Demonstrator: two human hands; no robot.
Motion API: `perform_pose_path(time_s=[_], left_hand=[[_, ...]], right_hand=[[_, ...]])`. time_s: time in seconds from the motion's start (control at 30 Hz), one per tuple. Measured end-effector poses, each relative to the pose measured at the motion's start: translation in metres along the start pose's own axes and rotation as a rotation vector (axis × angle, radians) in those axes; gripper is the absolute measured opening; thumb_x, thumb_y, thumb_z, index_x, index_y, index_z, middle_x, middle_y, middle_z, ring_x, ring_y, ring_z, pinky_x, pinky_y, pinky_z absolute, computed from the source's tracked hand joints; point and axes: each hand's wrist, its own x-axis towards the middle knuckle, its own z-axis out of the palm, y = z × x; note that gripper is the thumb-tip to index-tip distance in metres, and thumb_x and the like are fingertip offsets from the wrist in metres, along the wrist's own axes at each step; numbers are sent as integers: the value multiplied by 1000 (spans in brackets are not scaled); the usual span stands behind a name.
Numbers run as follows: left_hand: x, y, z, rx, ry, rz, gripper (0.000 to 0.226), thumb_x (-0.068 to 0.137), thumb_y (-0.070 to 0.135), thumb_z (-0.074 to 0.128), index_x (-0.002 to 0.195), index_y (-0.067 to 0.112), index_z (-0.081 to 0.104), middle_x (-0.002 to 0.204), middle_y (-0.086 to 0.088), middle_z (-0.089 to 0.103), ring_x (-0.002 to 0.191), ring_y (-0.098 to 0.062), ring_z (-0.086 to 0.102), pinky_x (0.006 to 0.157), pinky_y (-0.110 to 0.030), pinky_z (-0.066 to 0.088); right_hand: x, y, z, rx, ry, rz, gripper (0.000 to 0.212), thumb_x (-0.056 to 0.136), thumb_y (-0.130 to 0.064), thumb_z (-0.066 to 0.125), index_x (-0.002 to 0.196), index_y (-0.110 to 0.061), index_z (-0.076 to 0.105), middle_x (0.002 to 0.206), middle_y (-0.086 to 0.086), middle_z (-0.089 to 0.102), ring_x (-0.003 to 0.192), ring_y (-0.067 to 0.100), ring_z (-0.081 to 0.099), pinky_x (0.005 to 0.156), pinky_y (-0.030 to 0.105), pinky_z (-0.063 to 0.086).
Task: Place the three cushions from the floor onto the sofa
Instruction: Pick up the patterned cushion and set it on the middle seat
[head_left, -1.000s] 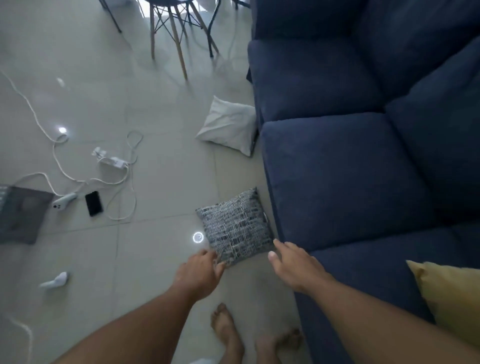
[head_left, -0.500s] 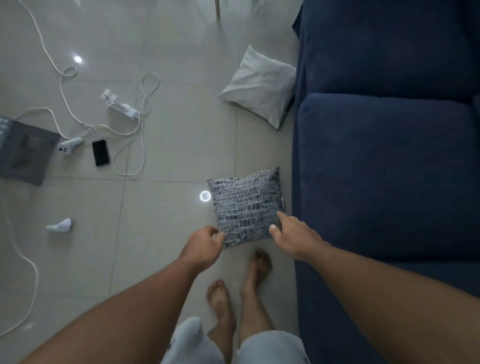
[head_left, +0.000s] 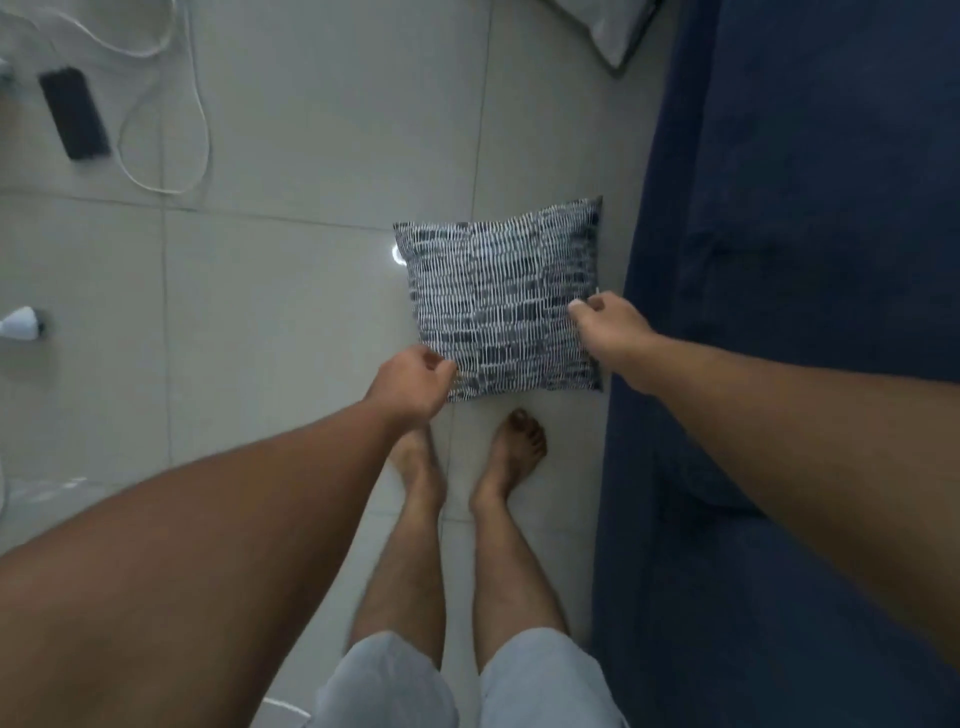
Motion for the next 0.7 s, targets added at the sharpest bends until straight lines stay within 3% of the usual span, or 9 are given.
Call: perform_pose_path(time_s=[0.07,0.2,0.43,0.53,0.63,0.7], left_hand=[[28,-7,5,7,0,-5,38,105,37,56,128,10,70,131,-15,72,124,-33,64,102,-33,47],[82,-33,21,-17,13,-42,37,106,35,55,129,9,69,133,-16,70,124,-34,63,103,-34,47],[162,-71,50,-99,53,-101,36,106,33,57,128,7,69,116,-10,67,102,-23,57,91,-30,43],[188,-75,58,-245,121,-133,34,104,34,58,127,10,66,110,-4,64,97,-20,58,86,-31,43],[210,-66,59,-513,169,-241,28,102,38,60,118,15,57,104,-1,65,80,-14,54,77,-31,44],[221,-51,48,-622,169,-259,34,101,42,61,119,16,49,97,5,57,82,-11,54,74,-31,48]], right_hand=[[31,6,7,94,21,69,50,113,-42,41,151,-11,50,142,11,58,126,33,57,110,49,47],[88,17,31,232,22,203,57,110,-44,47,160,-18,43,152,5,54,133,30,55,96,45,47],[169,45,61,194,60,213,60,107,-51,56,156,-18,47,154,8,54,136,33,56,107,49,51],[199,51,64,211,74,232,79,98,-62,62,161,-19,40,161,8,49,142,36,51,116,54,45],[220,49,64,231,108,177,107,88,-75,66,169,-20,23,172,7,33,154,38,37,125,56,35],[222,49,69,216,113,126,120,80,-82,70,170,-22,17,174,8,29,156,38,35,125,58,33]])
